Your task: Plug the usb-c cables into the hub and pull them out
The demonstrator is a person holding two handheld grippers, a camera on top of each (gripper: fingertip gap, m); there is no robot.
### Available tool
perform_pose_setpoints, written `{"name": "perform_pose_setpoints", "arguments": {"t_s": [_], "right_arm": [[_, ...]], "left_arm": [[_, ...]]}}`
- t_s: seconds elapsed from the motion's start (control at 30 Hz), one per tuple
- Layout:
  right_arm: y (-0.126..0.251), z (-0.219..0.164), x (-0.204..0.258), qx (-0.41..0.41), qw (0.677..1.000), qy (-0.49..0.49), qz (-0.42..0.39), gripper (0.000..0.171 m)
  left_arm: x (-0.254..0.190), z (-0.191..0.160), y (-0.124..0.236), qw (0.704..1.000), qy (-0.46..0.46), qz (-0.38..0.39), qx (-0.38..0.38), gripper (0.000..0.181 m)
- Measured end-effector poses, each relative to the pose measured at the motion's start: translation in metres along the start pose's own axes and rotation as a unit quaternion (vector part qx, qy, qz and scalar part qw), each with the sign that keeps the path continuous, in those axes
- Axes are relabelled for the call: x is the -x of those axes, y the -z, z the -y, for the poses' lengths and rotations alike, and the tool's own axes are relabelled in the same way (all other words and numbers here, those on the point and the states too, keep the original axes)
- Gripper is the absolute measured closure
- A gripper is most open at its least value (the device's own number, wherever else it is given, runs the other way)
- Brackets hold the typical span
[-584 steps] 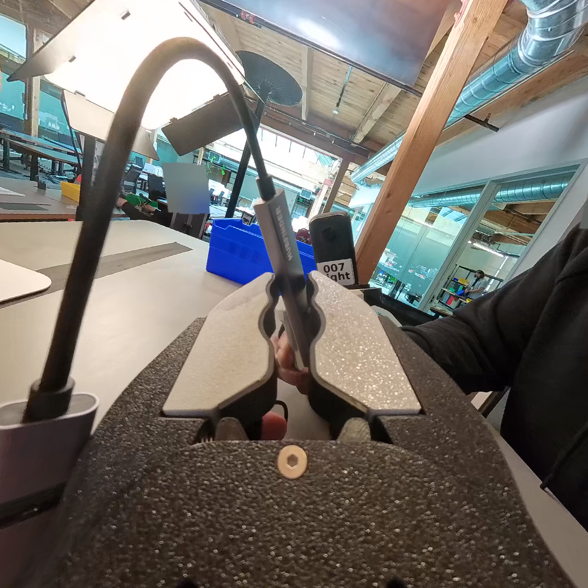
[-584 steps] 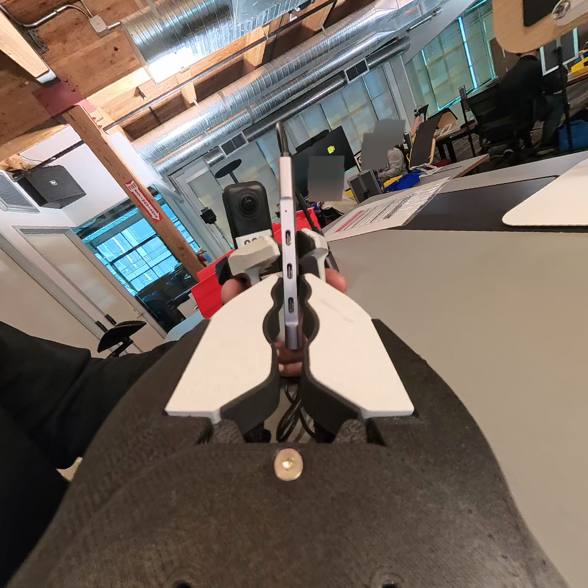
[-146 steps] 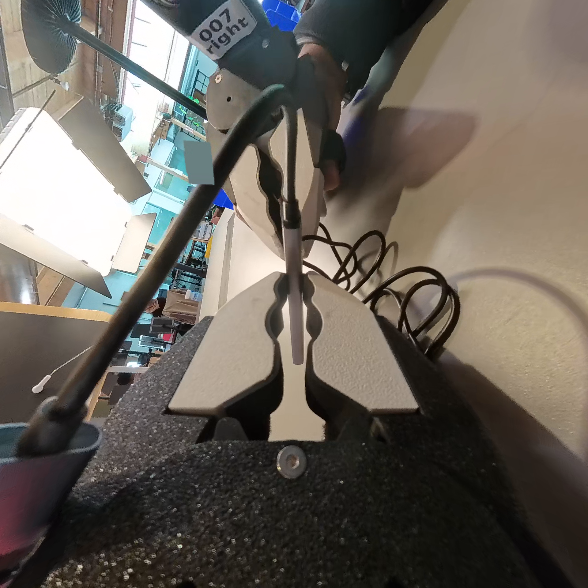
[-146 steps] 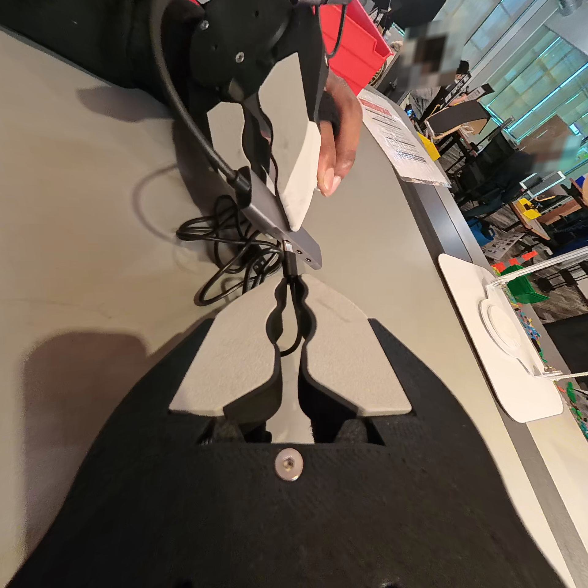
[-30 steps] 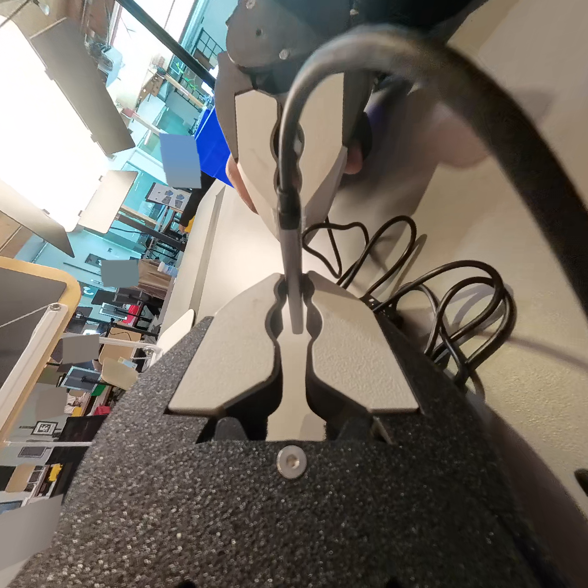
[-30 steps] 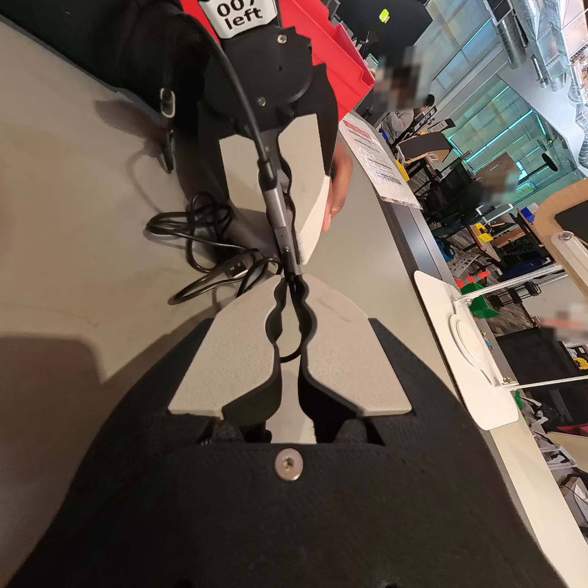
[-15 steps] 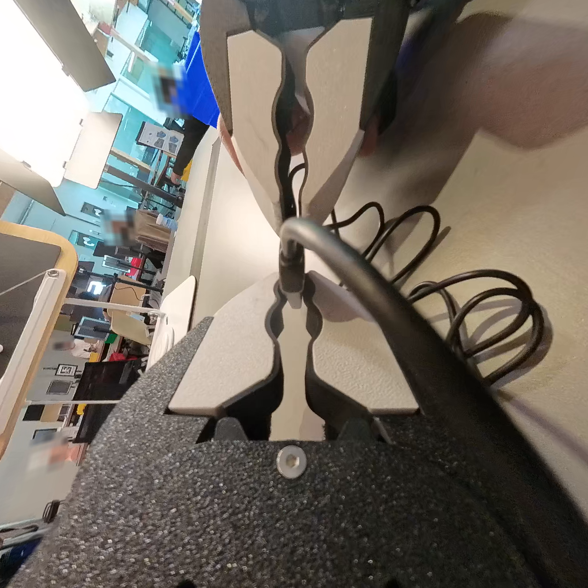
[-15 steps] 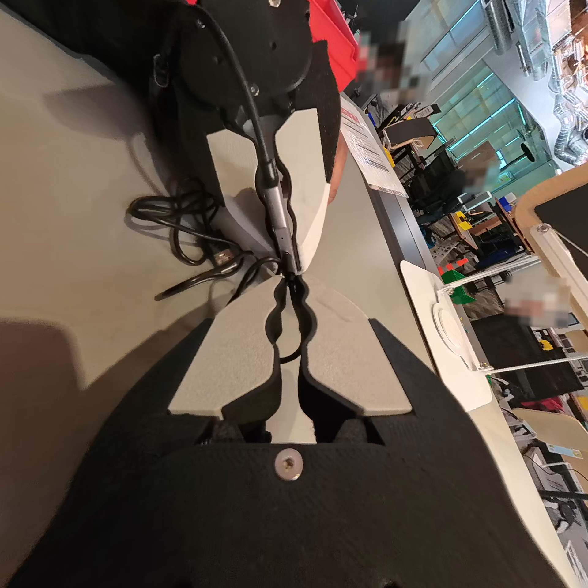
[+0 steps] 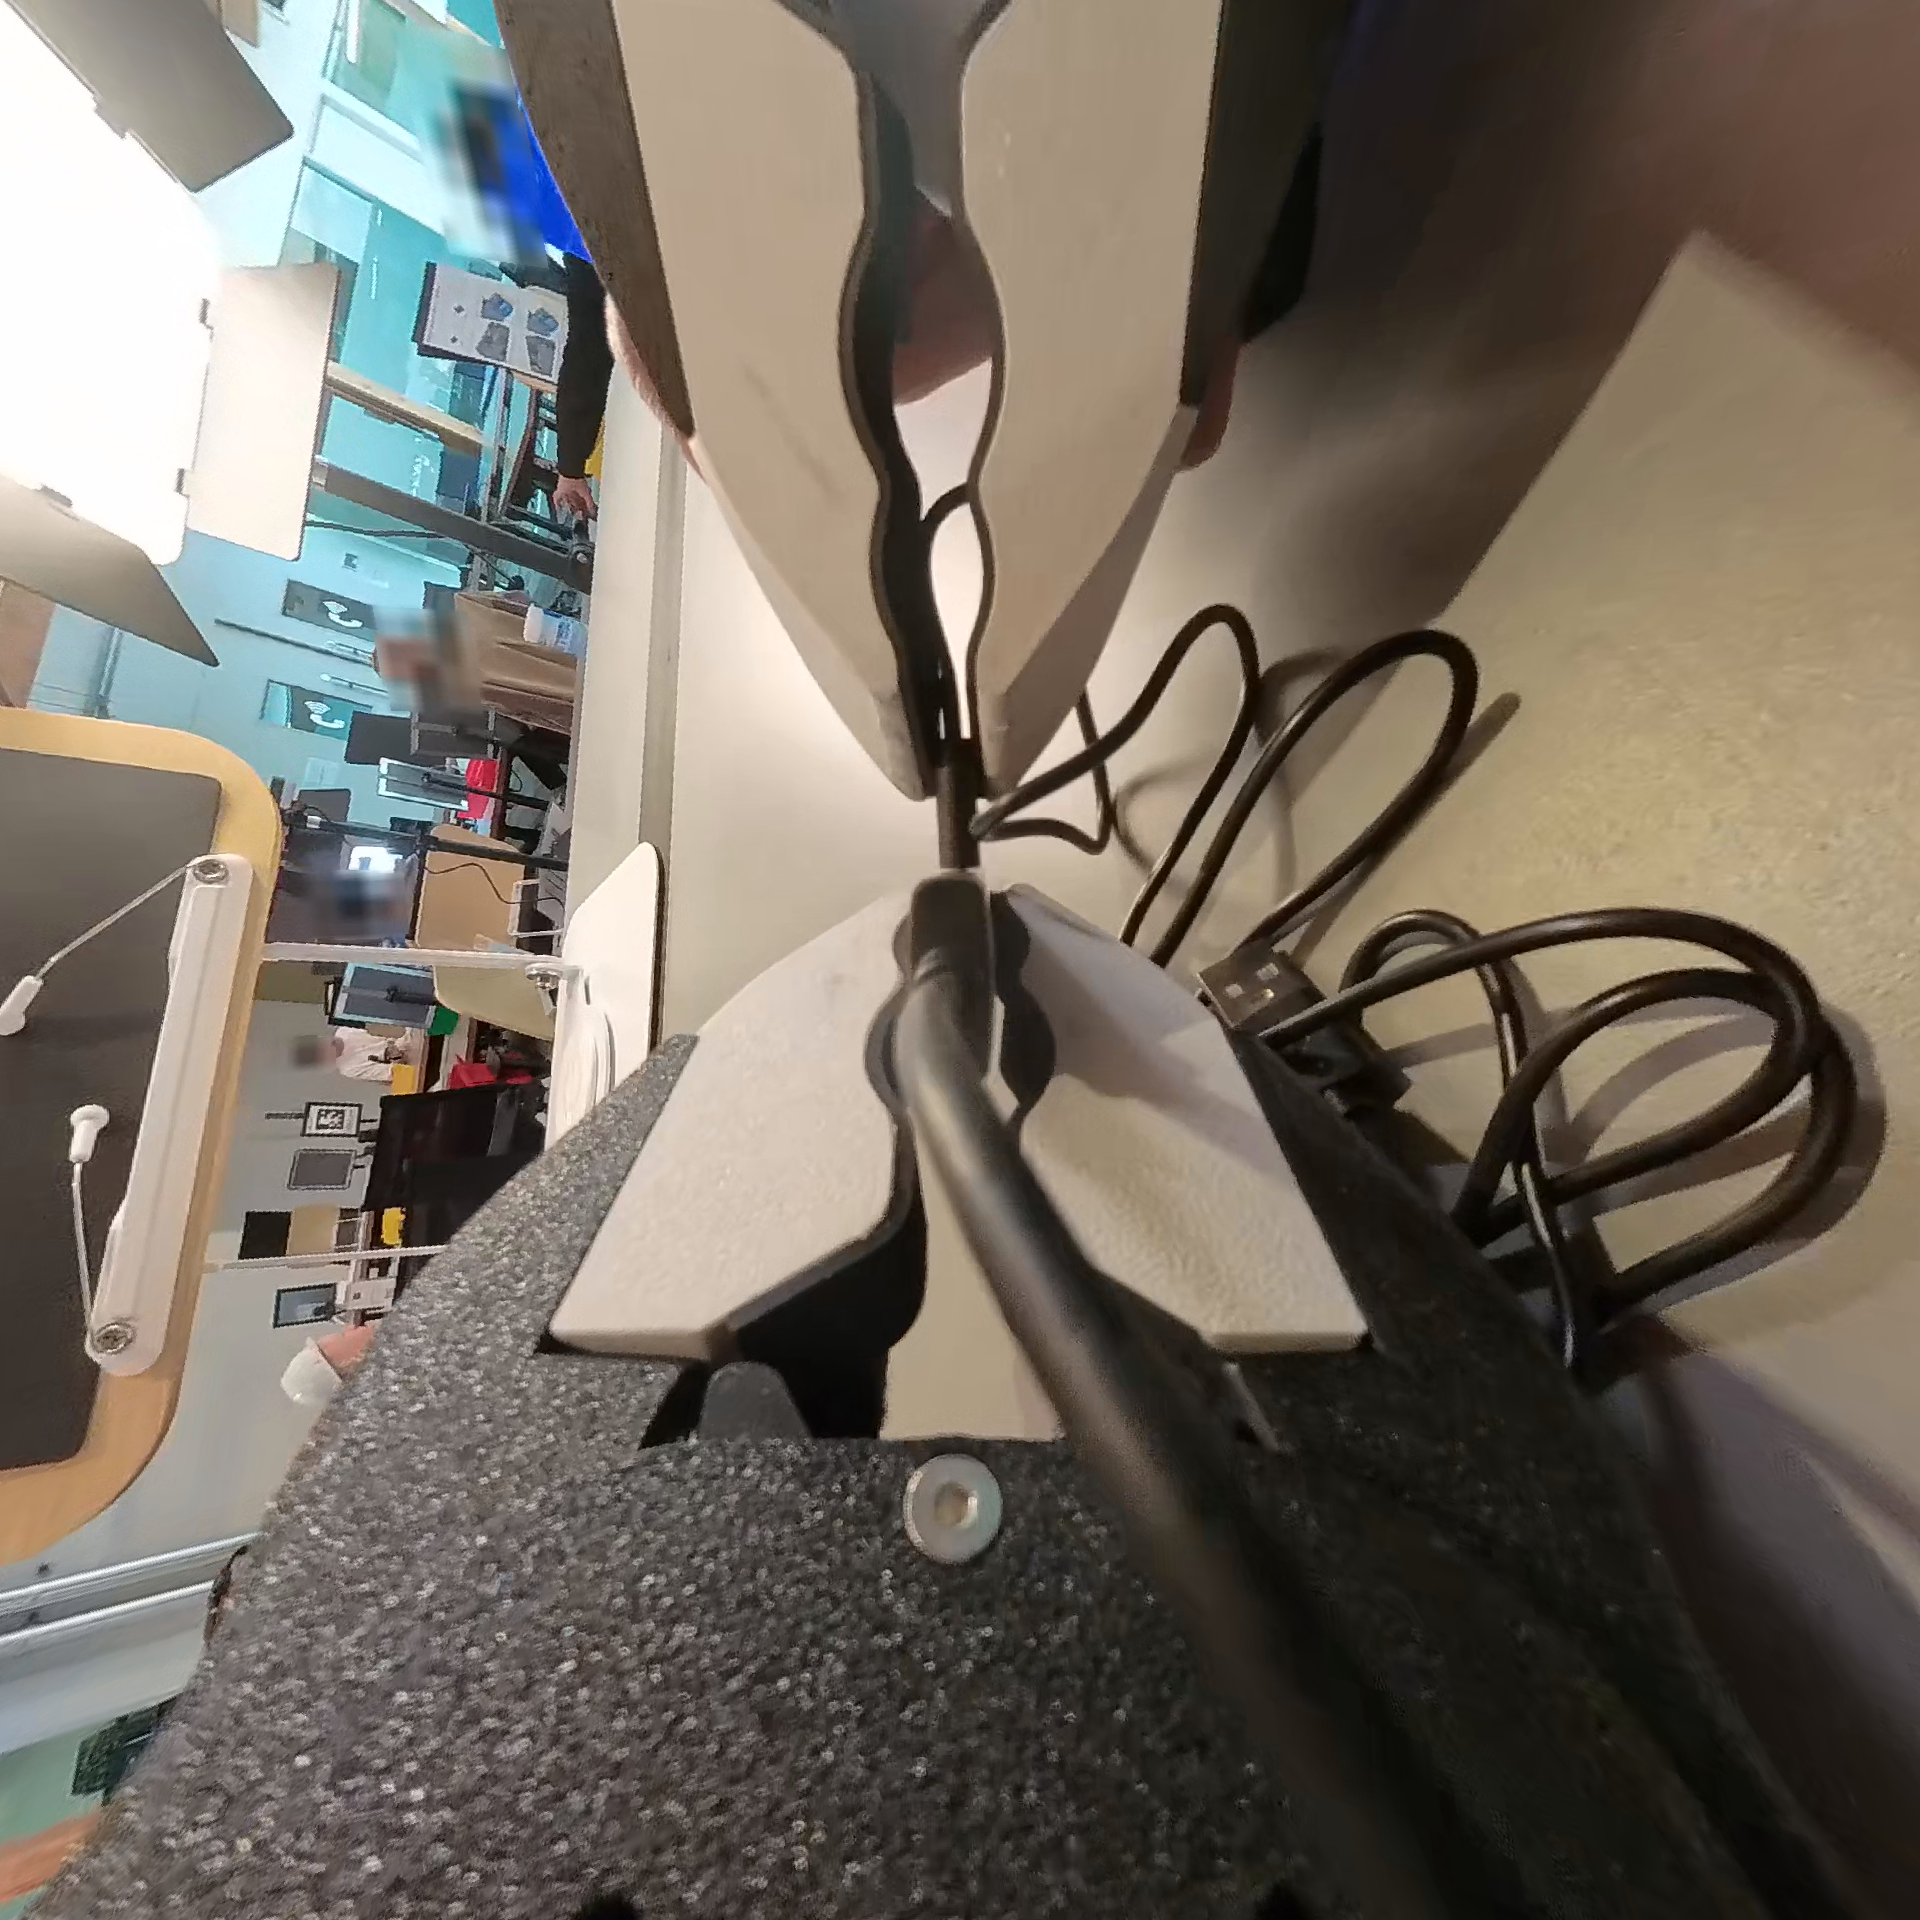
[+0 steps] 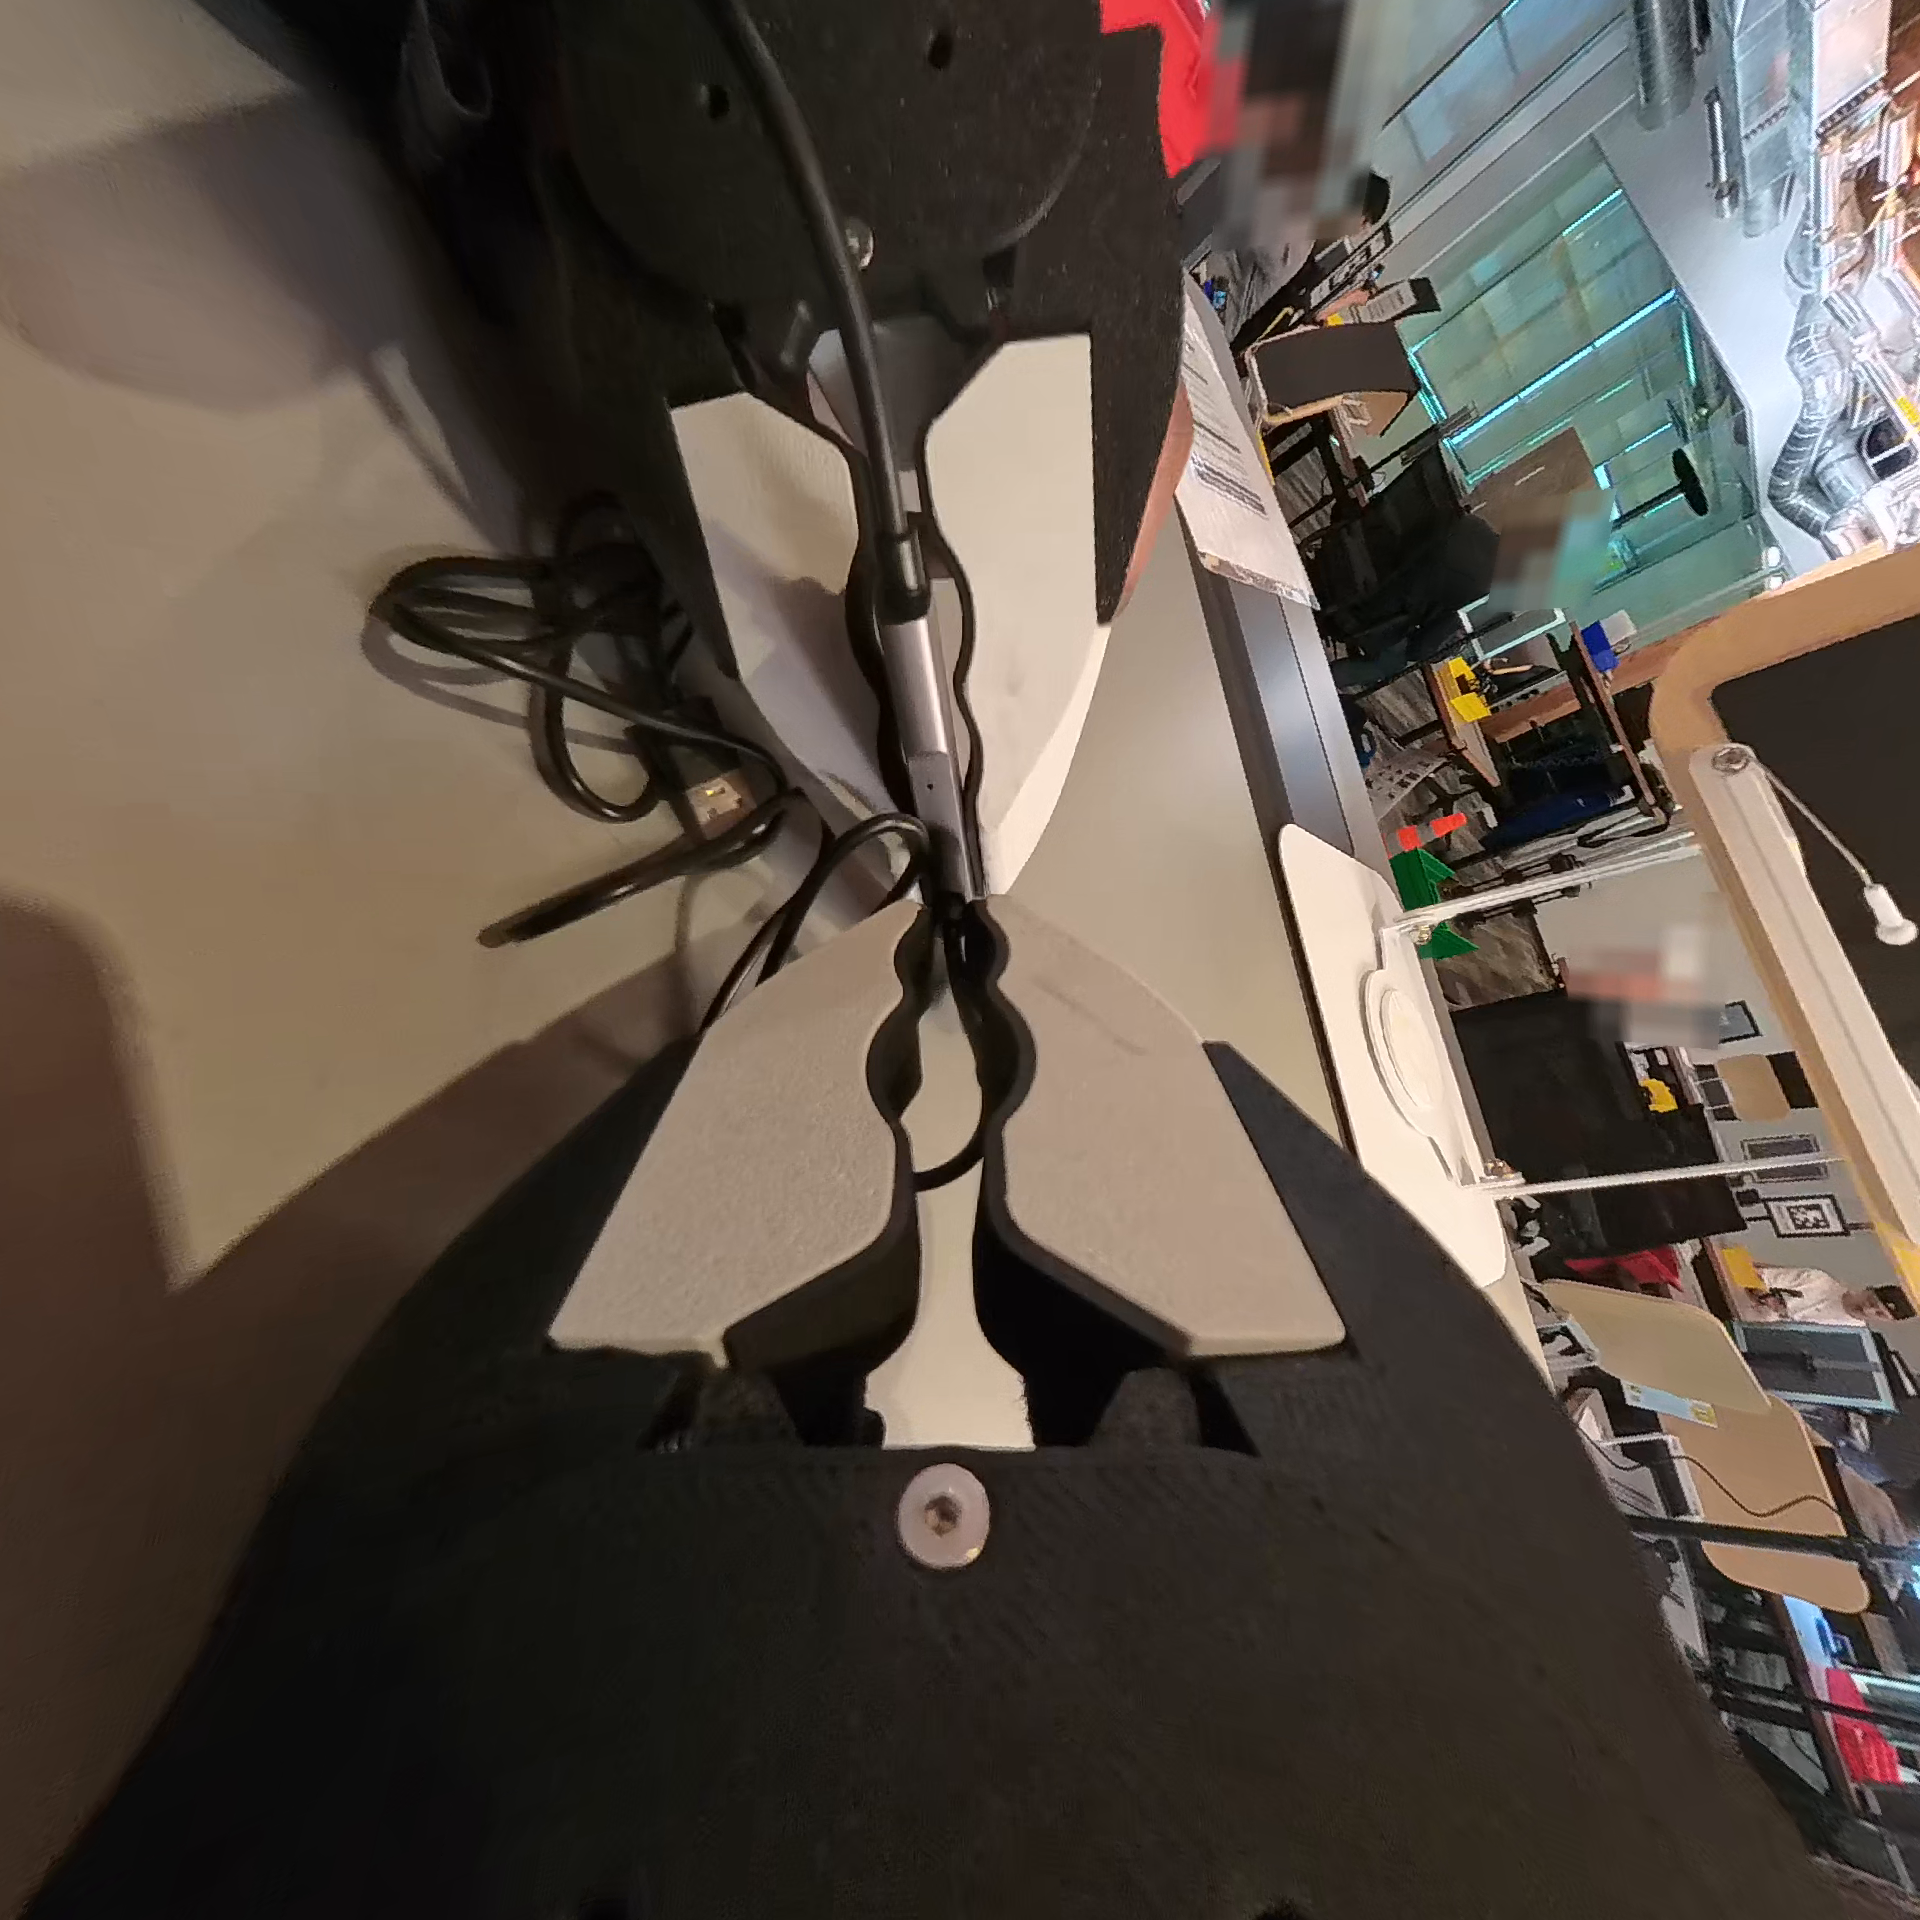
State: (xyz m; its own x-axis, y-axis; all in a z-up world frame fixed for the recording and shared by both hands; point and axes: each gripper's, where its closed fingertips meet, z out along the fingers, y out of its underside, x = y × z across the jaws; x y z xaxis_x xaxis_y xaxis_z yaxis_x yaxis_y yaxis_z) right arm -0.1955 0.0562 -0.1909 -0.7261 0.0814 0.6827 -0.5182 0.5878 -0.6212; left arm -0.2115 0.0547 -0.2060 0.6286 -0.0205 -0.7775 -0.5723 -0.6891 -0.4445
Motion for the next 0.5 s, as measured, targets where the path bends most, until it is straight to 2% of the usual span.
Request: {"name": "perform_pose_setpoints", "arguments": {"t_s": [0.33,0.5], "right_arm": [[-0.001,-0.009,-0.008,0.001,0.999,-0.033,-0.016,0.166],[-0.001,-0.031,-0.019,0.042,0.997,-0.051,-0.038,0.165]], "left_arm": [[0.008,-0.001,-0.003,0.997,0.041,0.039,-0.059,0.170],[0.025,-0.023,0.000,0.992,0.093,0.073,-0.043,0.163]]}}
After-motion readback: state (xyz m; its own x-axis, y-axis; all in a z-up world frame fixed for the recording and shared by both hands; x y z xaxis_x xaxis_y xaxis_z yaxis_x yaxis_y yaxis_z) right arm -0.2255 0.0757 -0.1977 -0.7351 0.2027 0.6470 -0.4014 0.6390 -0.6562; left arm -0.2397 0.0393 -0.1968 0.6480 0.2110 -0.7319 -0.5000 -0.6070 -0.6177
